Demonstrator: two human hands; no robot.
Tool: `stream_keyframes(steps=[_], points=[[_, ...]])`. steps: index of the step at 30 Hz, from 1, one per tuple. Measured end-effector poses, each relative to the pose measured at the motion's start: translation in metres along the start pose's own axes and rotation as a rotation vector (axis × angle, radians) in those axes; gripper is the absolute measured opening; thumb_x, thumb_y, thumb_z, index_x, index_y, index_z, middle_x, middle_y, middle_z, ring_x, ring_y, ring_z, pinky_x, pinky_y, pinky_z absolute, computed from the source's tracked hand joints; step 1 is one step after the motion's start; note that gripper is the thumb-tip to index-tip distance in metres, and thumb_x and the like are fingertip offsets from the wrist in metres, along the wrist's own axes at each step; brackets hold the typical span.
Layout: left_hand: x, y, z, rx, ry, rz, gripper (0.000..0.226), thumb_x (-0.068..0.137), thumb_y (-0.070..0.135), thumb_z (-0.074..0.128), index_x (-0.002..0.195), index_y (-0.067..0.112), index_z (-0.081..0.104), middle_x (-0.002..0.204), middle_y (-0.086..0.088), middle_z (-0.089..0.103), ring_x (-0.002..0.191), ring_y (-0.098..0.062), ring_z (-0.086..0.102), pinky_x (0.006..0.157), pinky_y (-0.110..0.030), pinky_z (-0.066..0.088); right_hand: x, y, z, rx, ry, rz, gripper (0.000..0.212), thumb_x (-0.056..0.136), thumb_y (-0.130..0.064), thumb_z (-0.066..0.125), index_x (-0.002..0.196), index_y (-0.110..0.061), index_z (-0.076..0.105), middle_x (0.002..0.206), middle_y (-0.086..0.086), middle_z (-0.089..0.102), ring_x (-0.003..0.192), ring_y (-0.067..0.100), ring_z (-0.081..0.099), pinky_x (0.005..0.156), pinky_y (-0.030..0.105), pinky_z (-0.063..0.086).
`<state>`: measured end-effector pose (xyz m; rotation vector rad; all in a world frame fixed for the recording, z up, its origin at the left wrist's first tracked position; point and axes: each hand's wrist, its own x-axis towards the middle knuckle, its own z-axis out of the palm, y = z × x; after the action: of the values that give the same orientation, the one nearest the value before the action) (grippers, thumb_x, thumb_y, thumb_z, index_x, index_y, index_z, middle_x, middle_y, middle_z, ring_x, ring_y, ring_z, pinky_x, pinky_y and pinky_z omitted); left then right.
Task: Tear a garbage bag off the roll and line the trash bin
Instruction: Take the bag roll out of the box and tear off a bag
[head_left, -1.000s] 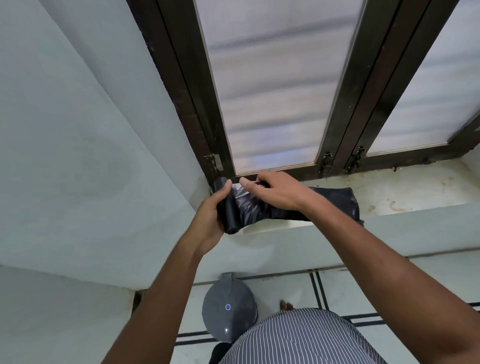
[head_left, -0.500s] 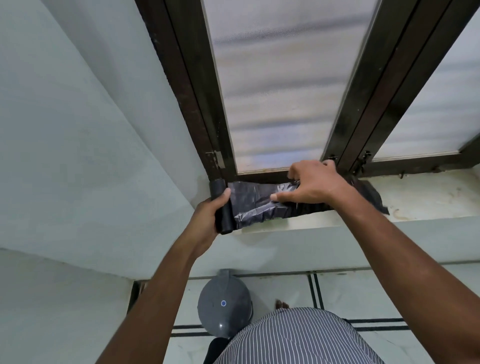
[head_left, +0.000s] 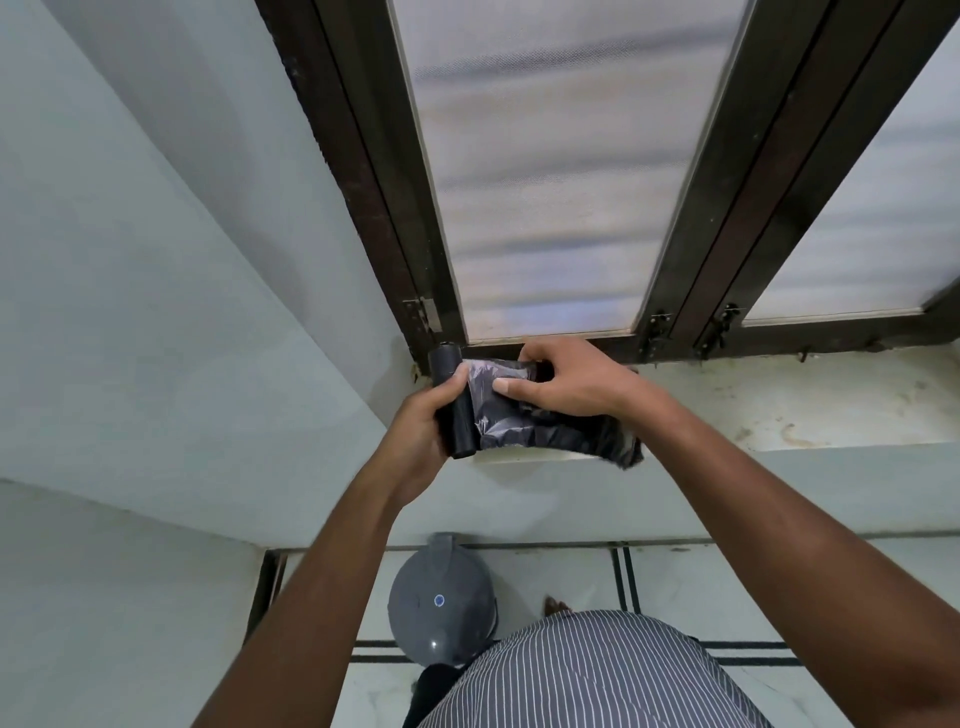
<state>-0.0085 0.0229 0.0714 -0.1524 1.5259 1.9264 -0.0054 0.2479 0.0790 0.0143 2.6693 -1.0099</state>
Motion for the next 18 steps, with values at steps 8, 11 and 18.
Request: stream_keyframes(steps=[8, 11, 18], points=[[0.001, -0.006, 0.001, 0.044, 0.060, 0.004, 0.049, 0.104, 0.046, 0.065, 0.142, 0.015, 0.068, 0.136, -0.008, 0.075, 0.128, -0.032, 0.071, 0.115, -0.054, 0.051, -0.005, 0.019, -0.006, 0.107, -0.013, -0.033, 0.053, 0.093, -0.076, 0.073, 0.097, -0.023, 0.071, 0.095, -0.004, 0.078, 0.092, 0.020, 0.077, 0.093, 0.046, 0.061], [-0.002, -0.007, 0.003, 0.035, 0.023, 0.014, 0.047, 0.107, 0.041, 0.064, 0.144, 0.014, 0.065, 0.139, -0.009, 0.074, 0.130, -0.030, 0.070, 0.114, -0.053, 0.052, -0.007, 0.021, -0.009, 0.087, 0.023, 0.007, 0.074, 0.080, -0.091, 0.073, 0.088, -0.017, 0.074, 0.075, -0.001, 0.076, 0.070, 0.015, 0.074, 0.074, 0.040, 0.057], [-0.003, -0.005, -0.002, 0.096, 0.054, 0.016, 0.046, 0.107, 0.048, 0.060, 0.140, 0.018, 0.069, 0.136, -0.007, 0.075, 0.131, -0.030, 0.068, 0.118, -0.057, 0.049, -0.012, 0.023, -0.016, 0.058, 0.040, 0.102, 0.083, 0.062, -0.099, 0.078, 0.064, -0.017, 0.067, 0.053, -0.007, 0.053, 0.051, 0.013, 0.049, 0.060, 0.034, 0.037]])
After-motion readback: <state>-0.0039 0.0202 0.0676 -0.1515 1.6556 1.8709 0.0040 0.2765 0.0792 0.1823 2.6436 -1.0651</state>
